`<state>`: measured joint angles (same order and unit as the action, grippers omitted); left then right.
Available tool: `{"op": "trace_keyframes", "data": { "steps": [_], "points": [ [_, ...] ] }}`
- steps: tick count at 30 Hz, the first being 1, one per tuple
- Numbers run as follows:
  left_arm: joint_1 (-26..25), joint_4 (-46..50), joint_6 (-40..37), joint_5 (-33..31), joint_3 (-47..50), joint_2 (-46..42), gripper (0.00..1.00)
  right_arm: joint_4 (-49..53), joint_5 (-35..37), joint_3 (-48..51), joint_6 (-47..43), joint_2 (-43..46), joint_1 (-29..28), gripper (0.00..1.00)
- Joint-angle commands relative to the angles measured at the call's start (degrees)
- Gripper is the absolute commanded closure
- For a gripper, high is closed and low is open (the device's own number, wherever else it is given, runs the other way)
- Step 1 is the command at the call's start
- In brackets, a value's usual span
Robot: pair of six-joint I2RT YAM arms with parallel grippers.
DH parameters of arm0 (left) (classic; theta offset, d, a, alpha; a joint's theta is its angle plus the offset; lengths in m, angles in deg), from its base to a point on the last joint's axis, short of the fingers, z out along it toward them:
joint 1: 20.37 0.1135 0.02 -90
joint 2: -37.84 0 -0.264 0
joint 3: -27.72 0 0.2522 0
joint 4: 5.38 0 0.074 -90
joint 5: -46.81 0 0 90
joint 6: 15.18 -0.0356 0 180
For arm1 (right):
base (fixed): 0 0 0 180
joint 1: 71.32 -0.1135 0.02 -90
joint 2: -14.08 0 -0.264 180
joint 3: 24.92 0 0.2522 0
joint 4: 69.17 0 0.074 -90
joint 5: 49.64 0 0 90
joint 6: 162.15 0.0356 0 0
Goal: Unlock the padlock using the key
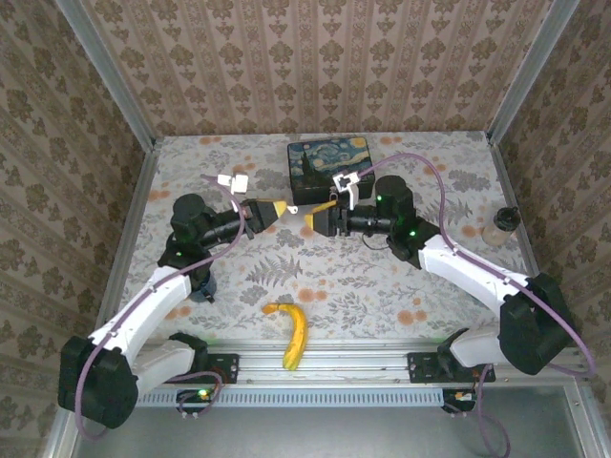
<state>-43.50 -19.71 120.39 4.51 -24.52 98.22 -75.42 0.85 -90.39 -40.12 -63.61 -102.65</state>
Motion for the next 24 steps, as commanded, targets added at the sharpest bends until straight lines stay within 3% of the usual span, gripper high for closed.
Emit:
{"op": "trace_keyframes", "data": {
  "steps": [1, 24],
  "points": [
    [0.46, -6.69, 3.64, 1.77, 0.86, 0.77, 1.00, -12.44, -2.55, 0.42, 7.11, -0.56, 0.12, 0.49],
    [0.02, -7.32, 4.12, 3.45, 0.58, 0.97, 1.00, -12.60, -5.04, -5.96, 6.55, -6.75, -2.85, 0.53]
  ]
}}
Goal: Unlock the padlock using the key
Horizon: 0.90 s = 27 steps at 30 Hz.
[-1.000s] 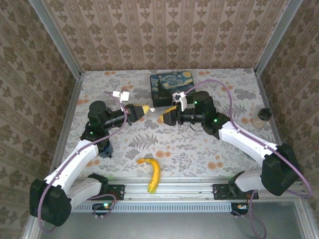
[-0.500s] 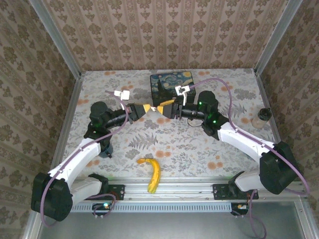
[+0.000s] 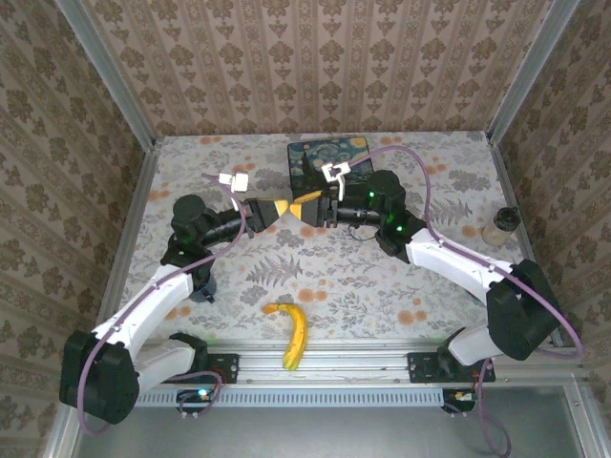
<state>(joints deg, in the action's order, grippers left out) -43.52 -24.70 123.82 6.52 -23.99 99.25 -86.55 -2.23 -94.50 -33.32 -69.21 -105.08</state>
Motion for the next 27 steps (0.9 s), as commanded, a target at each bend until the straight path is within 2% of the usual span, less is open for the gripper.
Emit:
{"op": "trace_keyframes", "data": {
  "steps": [1, 27],
  "points": [
    [0.04, -2.34, 0.67, 1.39, 0.07, -0.10, 1.00, -1.43, -2.13, -2.04, -0.24, -1.26, -0.52, 0.53],
    [0.48, -1.50, 0.23, -0.14, -0.10, -1.16, 1.00, 4.81, -1.71, -0.04, -3.89, 2.77, -0.52, 0.78]
  ]
}}
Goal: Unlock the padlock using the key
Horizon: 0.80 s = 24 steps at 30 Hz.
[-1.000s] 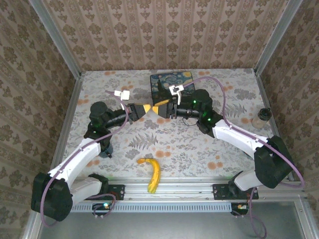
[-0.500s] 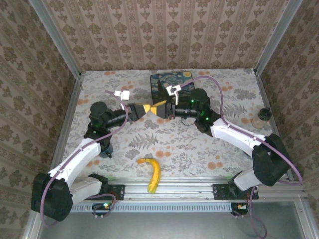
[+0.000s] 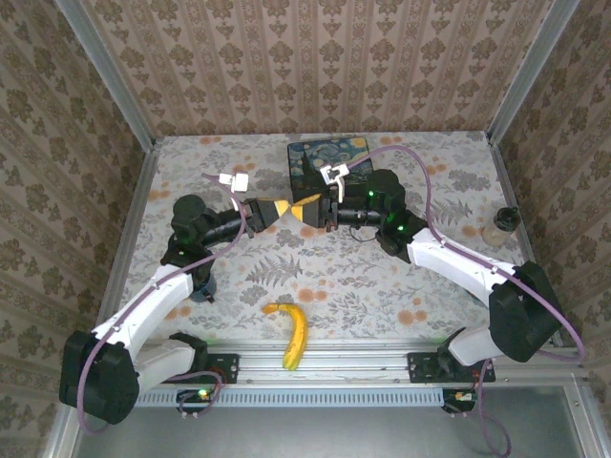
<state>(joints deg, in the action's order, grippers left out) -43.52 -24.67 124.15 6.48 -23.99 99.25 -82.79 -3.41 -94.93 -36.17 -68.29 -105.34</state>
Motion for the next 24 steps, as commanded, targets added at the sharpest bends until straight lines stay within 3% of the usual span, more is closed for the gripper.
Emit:
{"op": "trace_keyframes", "data": {
  "steps": [1, 14, 24],
  "points": [
    [0.48, -1.58, -0.10, -0.15, -0.06, -1.20, 1.00, 1.09, -0.53, 0.44, -1.18, 1.91, -0.26, 0.79],
    [0.90, -1.26, -0.07, -0.35, 0.07, -1.64, 1.00, 2.74, 0.44, 0.70, -2.06, 2.37, -0.04, 0.88],
    [1.01, -1.13, 0.07, -0.45, -0.01, -1.73, 1.00, 3.31, 0.55, 0.58, -2.15, 2.38, 0.36, 1.00]
  ]
}}
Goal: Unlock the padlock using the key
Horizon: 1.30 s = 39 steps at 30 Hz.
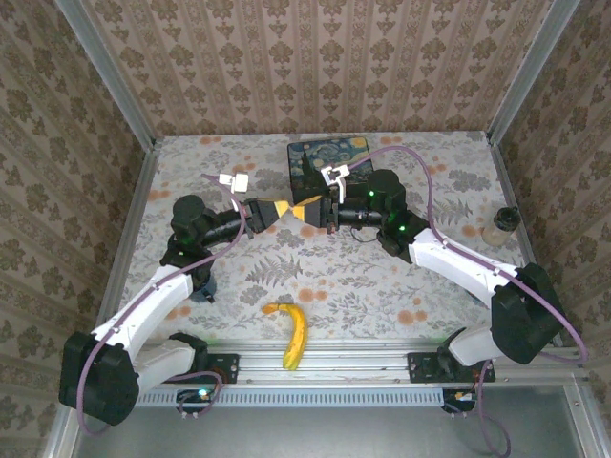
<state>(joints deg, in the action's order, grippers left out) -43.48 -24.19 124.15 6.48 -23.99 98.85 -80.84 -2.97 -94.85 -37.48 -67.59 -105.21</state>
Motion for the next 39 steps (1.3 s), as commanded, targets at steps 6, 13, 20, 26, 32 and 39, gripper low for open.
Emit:
{"op": "trace_keyframes", "data": {
  "steps": [6, 13, 20, 26, 32, 39],
  "points": [
    [1.05, -1.61, 0.17, -0.63, -0.01, -1.16, 1.00, 1.51, -0.02, 0.48, -0.93, 1.66, 0.40, 1.00],
    [1.05, -2.06, 0.59, -1.06, 0.06, -1.16, 1.00, 1.19, 0.54, 0.84, -0.93, 3.96, 0.40, 1.00],
    [0.97, -4.17, 2.38, -1.25, 0.50, -0.77, 0.81, 1.42, 1.70, 1.29, -0.67, 4.48, 0.49, 1.00],
    [0.97, -5.92, 3.68, -1.33, 0.86, -0.11, 0.37, 1.46, 1.75, 1.44, -0.49, 4.50, 0.49, 1.00],
    [0.15, -7.73, 3.50, -1.56, 0.66, 1.01, 0.32, 0.51, 1.26, 1.34, 0.76, 3.94, 0.49, 1.00],
    [-1.57, -10.29, 3.77, 0.19, -0.92, 4.06, 0.50, -2.08, -0.94, 0.97, 3.73, 2.39, 0.49, 1.00]
  ]
}}
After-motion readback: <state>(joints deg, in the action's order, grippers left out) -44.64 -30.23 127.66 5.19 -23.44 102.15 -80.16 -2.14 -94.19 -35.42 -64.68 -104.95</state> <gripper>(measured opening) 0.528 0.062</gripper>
